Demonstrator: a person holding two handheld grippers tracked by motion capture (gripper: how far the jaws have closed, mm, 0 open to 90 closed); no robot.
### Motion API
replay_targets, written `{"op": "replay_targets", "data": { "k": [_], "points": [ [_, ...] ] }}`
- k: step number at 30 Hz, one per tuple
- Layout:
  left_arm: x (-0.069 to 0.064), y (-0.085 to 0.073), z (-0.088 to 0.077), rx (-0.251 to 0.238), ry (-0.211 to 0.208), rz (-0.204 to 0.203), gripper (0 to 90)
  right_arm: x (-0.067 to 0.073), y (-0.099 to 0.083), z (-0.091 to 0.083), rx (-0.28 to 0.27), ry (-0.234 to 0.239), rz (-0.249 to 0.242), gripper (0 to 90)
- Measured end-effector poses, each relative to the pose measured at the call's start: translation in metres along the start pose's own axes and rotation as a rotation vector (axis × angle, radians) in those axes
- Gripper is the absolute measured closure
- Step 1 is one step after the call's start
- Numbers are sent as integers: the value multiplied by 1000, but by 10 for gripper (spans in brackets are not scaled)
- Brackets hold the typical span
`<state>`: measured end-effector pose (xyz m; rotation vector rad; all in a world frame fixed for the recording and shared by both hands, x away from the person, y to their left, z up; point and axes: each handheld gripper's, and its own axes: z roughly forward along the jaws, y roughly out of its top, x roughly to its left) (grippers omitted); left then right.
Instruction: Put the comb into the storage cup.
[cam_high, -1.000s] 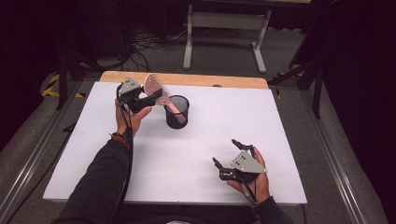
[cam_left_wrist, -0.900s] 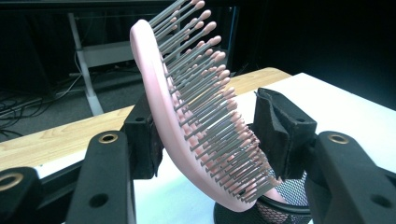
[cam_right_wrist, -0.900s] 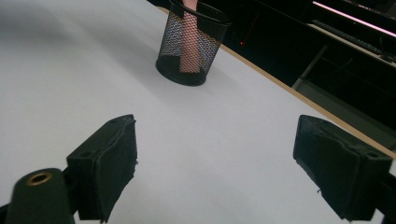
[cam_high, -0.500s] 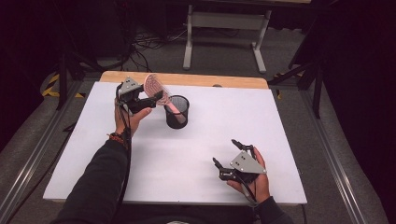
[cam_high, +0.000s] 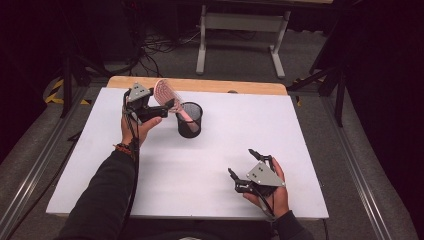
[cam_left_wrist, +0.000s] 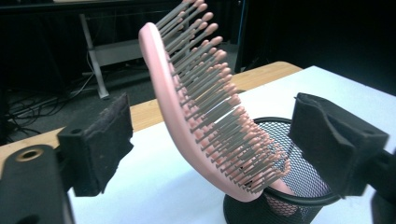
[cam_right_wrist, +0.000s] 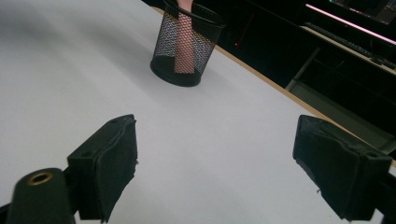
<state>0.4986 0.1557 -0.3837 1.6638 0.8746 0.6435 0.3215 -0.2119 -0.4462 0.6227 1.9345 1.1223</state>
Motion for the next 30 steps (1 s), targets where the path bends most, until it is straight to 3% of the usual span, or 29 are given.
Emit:
{"op": "replay_targets", "data": {
  "k": [9,17,27,30],
  "points": [
    [-4,1,-3,-12,2,41,78,0,0,1,6,4,-6,146],
    [-7,1,-6,-8,-33,80,37,2,0,1,10,10,-12,147],
    [-9,1,-12,-10,-22,135,20,1,0,1,6,3,-8,145],
    [-9,1,-13,-17,-35,132,20,1,0,1,7,3,-7,145]
  ]
}}
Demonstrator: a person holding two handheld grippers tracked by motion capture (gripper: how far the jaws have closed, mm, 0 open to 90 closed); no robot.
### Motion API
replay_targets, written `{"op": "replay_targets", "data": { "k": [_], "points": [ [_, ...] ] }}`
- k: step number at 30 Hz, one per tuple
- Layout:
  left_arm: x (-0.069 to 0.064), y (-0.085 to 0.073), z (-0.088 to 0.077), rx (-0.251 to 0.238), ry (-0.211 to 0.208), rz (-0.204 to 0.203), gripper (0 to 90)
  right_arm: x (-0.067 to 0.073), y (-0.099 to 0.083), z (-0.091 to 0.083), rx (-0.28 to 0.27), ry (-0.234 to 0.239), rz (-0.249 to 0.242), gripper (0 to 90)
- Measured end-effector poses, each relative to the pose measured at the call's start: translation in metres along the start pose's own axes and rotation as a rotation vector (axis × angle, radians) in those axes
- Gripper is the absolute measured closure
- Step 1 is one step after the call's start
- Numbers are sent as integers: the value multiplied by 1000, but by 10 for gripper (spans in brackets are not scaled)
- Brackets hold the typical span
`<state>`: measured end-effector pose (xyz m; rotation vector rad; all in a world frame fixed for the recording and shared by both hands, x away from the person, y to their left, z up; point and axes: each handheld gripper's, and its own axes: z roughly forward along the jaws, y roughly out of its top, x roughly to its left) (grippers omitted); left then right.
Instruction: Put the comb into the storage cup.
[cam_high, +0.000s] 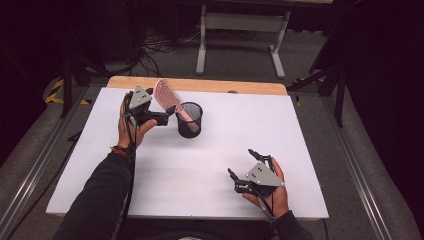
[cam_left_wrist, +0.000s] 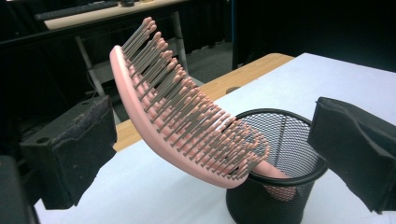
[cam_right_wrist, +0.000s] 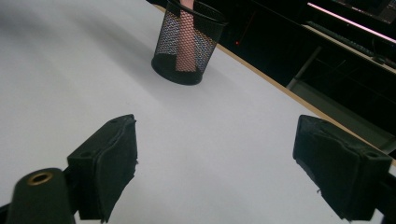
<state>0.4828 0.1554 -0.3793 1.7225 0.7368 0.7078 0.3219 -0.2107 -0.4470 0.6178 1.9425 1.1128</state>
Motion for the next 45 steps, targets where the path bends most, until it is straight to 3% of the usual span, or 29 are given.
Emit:
{"op": "replay_targets", "data": {
  "k": [18,27,45],
  "points": [
    [-2,0,-14,-18,-37,29,30,1,0,0,1,0,0,145],
    [-6,-2,-21,0,-52,84,34,0,0,0,2,-2,-1,145],
    [-14,-9,-39,-7,-64,125,36,1,0,0,5,-5,-2,146]
  ]
}}
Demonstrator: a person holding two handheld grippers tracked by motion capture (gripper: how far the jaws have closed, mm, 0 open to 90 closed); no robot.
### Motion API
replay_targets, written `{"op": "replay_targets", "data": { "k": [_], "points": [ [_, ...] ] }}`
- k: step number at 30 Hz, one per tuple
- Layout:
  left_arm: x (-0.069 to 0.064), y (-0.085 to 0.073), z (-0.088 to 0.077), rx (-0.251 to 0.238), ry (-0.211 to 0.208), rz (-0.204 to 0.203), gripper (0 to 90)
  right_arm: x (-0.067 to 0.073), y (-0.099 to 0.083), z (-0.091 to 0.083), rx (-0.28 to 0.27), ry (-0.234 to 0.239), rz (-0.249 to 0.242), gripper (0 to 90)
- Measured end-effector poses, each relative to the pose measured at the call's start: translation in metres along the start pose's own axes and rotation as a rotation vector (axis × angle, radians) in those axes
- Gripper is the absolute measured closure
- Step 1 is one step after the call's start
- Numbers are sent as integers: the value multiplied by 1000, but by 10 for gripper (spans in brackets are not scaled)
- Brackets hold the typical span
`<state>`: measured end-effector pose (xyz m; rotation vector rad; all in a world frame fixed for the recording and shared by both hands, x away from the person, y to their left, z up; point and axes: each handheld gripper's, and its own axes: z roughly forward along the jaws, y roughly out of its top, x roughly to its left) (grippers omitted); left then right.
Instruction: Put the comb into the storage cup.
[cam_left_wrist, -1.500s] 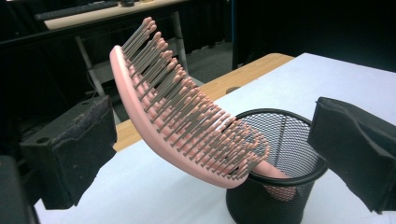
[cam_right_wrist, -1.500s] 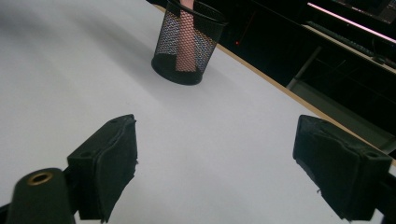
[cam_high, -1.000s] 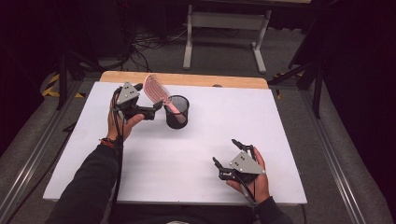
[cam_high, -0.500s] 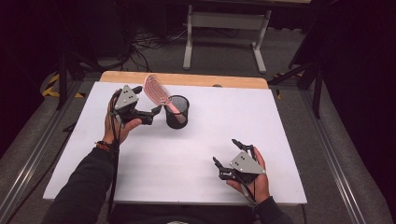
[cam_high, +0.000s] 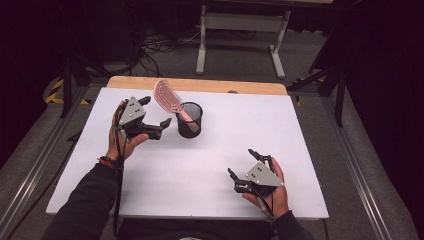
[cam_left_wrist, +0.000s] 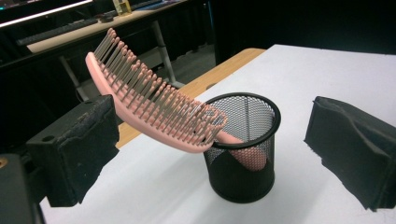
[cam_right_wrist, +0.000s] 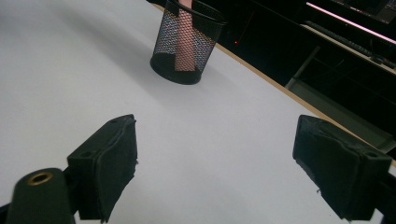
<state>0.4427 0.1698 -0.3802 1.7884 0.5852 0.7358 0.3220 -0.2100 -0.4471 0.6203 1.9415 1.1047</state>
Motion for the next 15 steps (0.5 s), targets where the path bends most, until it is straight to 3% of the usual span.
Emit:
{"op": "replay_targets", "data": {
  "k": [15],
  "points": [
    [-12,-6,-13,-17,-28,32,37,0,0,0,-7,-13,2,149]
  ]
}}
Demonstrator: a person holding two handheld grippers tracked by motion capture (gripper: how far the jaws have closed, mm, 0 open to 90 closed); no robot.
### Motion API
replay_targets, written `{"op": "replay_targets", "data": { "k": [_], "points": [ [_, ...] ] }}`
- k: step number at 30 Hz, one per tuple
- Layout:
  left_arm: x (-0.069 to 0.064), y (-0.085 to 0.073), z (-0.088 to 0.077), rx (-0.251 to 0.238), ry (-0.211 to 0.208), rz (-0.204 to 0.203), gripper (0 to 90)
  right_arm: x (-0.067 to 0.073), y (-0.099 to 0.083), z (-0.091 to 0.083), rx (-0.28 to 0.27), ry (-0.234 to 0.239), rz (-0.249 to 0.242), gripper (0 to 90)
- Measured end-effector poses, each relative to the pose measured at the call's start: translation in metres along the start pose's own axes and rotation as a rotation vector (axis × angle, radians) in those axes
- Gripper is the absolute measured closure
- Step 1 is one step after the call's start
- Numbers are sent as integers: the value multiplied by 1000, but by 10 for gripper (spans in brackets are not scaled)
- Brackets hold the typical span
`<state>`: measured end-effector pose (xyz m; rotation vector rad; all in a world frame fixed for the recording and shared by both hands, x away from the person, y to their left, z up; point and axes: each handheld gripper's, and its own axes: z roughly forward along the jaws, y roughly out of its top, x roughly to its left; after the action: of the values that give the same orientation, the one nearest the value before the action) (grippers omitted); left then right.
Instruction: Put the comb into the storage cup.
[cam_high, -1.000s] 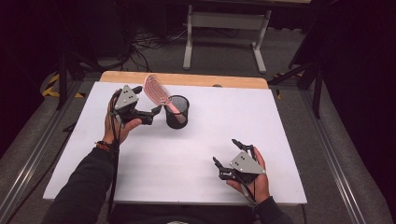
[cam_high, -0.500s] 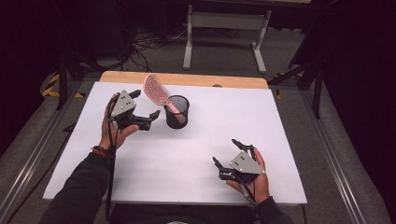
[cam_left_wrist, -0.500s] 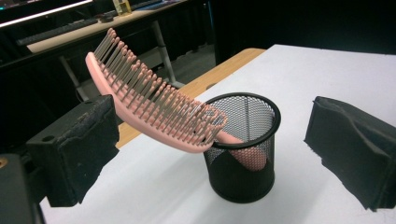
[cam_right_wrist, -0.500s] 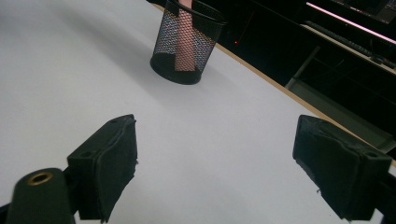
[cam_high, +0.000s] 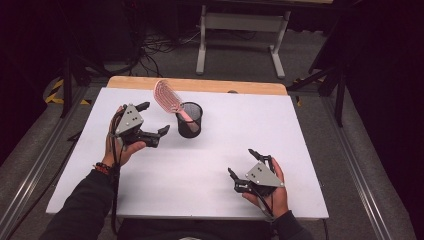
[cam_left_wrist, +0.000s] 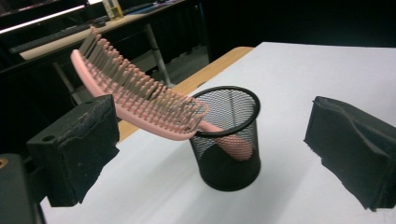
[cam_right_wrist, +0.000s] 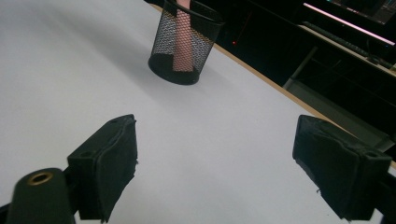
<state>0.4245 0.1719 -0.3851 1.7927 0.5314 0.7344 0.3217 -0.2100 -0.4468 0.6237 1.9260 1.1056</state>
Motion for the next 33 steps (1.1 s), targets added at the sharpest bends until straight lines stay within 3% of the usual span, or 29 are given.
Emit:
{"op": "replay_targets", "data": {
  "k": [13,33],
  "points": [
    [-19,-3,-6,8,-37,45,39,0,0,0,3,1,1,147],
    [-36,-8,-11,0,-94,78,43,0,0,1,4,0,0,147]
  ]
}}
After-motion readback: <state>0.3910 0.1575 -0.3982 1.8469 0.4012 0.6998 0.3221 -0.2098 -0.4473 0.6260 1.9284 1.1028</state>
